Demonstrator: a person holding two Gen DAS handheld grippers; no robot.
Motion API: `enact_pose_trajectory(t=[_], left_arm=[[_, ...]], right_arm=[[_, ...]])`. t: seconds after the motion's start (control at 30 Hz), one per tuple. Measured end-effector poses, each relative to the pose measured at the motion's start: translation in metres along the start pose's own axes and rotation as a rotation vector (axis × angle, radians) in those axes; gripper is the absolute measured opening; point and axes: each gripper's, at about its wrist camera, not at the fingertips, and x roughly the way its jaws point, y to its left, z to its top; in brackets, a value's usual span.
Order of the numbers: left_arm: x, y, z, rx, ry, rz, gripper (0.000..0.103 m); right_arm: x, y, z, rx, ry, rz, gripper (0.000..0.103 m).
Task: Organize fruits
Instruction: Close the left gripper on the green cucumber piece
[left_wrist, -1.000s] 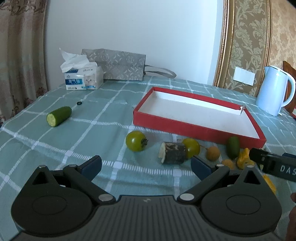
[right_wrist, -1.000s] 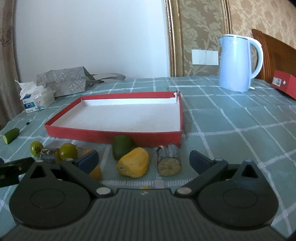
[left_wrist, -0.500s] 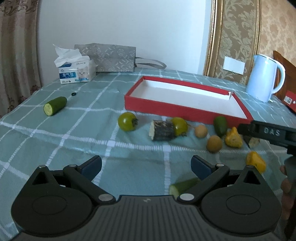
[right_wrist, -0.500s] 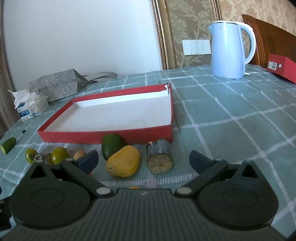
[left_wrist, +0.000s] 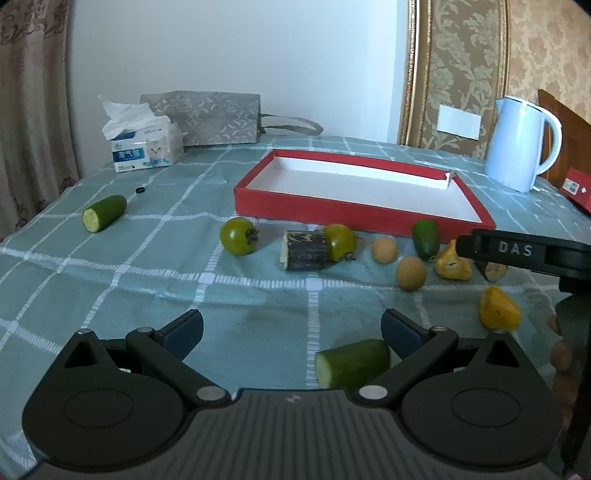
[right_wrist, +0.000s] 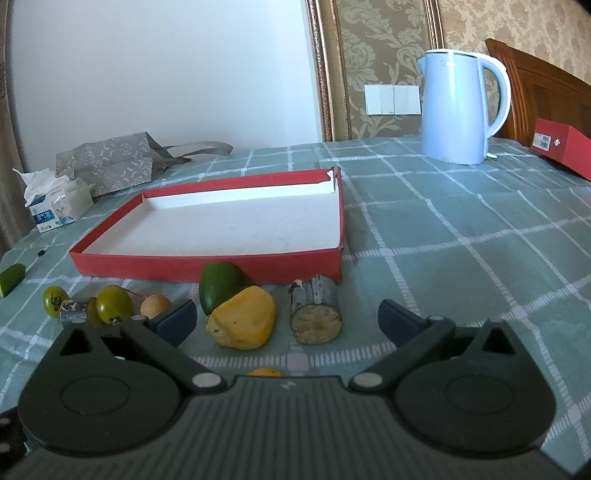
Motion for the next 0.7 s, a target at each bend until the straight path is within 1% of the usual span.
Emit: enact_pose_trajectory(t=[0.23, 0.57, 0.7], left_arm=[[0.006, -0.007, -0.005, 0.031, 0.02, 0.003, 0.103], [0.021, -0.001, -0.01, 0.011, 0.061, 0.002, 0.103], [0.023, -0.001, -0.011, 0.02, 0.062, 0.002, 0.103]], right_arm=[[0.0, 0.001, -0.001, -0.011, -0.001, -0.003, 0.103], [0.0, 0.002, -0.002, -0.013, 0.002, -0.003, 0.103], [0.001, 0.002, -0.003, -0.016, 0.005, -0.004, 0.103]])
